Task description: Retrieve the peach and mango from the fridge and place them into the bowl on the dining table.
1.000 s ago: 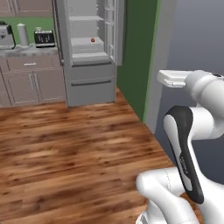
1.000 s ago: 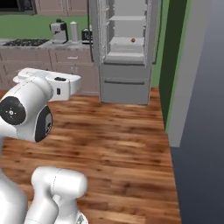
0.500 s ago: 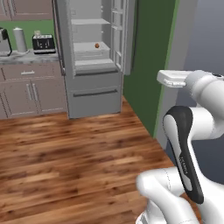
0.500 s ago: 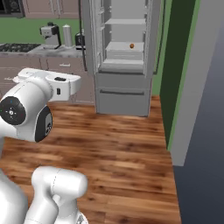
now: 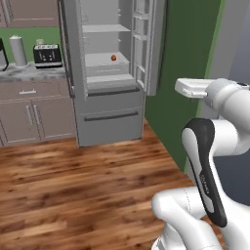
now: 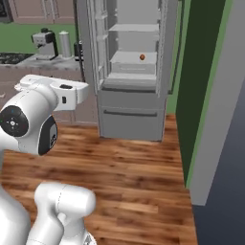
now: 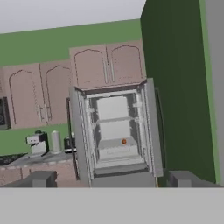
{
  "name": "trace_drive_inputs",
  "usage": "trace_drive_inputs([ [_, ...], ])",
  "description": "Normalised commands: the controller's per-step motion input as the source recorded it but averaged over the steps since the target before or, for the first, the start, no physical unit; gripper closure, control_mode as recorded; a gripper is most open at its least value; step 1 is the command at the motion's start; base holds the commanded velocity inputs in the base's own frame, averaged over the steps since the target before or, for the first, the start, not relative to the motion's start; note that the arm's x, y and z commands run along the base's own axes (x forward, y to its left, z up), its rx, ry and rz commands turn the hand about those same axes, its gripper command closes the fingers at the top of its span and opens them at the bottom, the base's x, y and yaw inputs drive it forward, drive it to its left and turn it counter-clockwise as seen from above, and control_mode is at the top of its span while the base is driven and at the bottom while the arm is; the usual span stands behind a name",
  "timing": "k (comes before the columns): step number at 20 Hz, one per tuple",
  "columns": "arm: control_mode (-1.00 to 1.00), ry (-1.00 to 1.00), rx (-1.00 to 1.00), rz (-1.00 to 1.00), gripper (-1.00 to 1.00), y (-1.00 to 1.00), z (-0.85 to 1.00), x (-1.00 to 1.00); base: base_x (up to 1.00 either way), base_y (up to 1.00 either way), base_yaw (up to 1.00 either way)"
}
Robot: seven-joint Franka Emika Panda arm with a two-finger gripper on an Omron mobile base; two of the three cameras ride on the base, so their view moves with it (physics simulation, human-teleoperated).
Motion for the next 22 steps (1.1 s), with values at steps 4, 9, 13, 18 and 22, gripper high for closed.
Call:
trace_drive_inputs([
  [4, 1.00, 0.00, 0.00, 0.00, -1.00, 0.00, 0.00, 0.00, 0.91, -0.06, 0.00],
  [9, 1.00, 0.00, 0.00, 0.00, -1.00, 0.00, 0.00, 0.00, 0.98, 0.00, 0.00],
  [13, 1.00, 0.00, 0.00, 0.00, -1.00, 0.00, 0.00, 0.00, 0.92, -0.07, 0.00],
  [18, 1.00, 0.00, 0.00, 0.00, -1.00, 0.00, 0.00, 0.00, 0.82, -0.20, 0.00],
  [22, 1.00, 0.00, 0.00, 0.00, -1.00, 0.00, 0.00, 0.00, 0.77, -0.18, 0.00],
])
